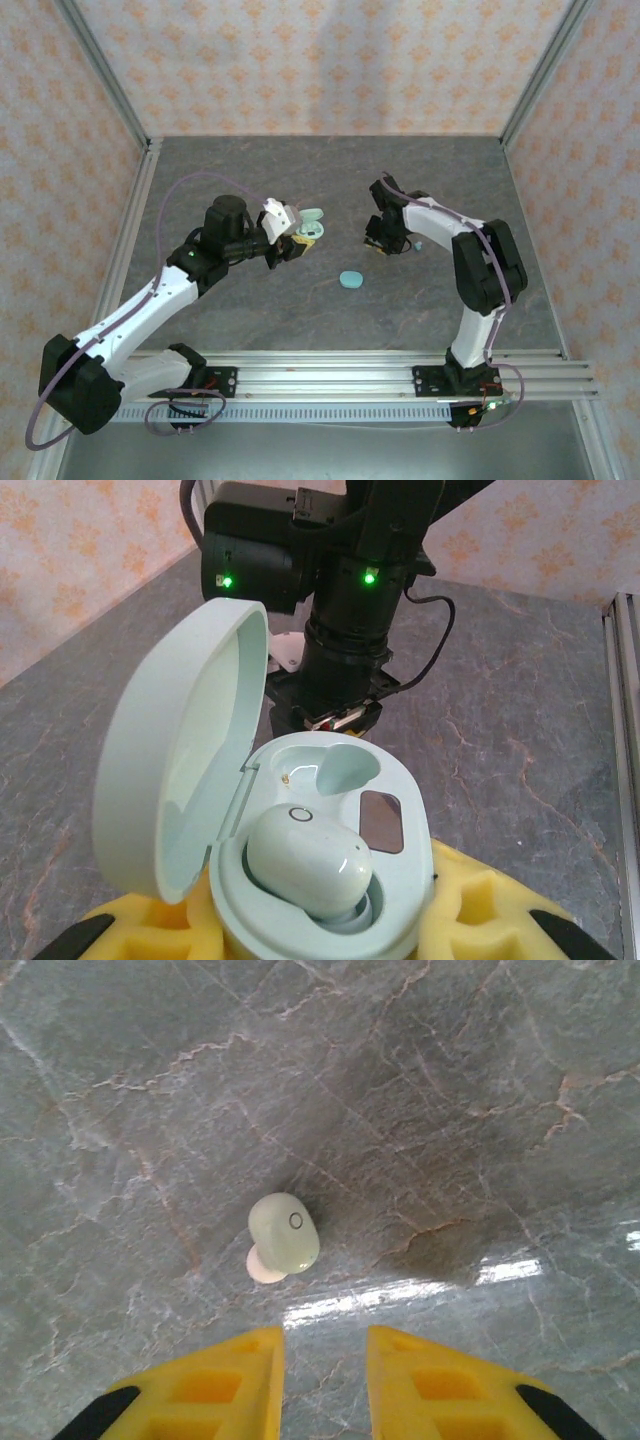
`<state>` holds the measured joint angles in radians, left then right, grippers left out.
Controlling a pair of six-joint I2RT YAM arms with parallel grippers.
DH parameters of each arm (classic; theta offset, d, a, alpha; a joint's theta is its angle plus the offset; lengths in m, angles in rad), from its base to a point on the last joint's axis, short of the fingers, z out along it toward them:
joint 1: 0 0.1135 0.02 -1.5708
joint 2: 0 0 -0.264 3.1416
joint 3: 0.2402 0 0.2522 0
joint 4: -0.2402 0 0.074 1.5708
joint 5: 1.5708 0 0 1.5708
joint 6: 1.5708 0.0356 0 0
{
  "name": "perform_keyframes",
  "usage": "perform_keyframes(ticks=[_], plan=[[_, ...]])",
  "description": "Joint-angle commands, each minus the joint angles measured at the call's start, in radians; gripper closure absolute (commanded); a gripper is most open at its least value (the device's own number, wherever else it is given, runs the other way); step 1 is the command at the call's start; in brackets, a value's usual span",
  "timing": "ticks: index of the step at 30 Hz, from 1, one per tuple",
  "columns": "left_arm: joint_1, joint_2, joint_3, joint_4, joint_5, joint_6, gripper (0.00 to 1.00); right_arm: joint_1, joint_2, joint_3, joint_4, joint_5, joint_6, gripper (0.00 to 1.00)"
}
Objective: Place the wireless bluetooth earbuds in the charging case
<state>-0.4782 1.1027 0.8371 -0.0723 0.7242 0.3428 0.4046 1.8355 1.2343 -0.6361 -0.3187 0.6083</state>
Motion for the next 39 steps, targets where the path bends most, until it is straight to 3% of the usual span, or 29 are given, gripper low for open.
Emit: perform_keyframes(ticks=[1,28,39], plan=[[-0.002,0.003,0.036,-0.007,0.001,0.017,0.91,-0.006,0.021,0.032,0.01,0.039,-0.018,0.72],[-0.003,-0.001,0.036,-0.018,0.0,0.022,0.91,-0.006,0.135,0.118,-0.015,0.073,-0.08,0.72],[-0.001,0.0,0.043,-0.028,0.0,0.022,0.91,-0.006,0.147,0.139,-0.041,0.072,-0.134,0.81]])
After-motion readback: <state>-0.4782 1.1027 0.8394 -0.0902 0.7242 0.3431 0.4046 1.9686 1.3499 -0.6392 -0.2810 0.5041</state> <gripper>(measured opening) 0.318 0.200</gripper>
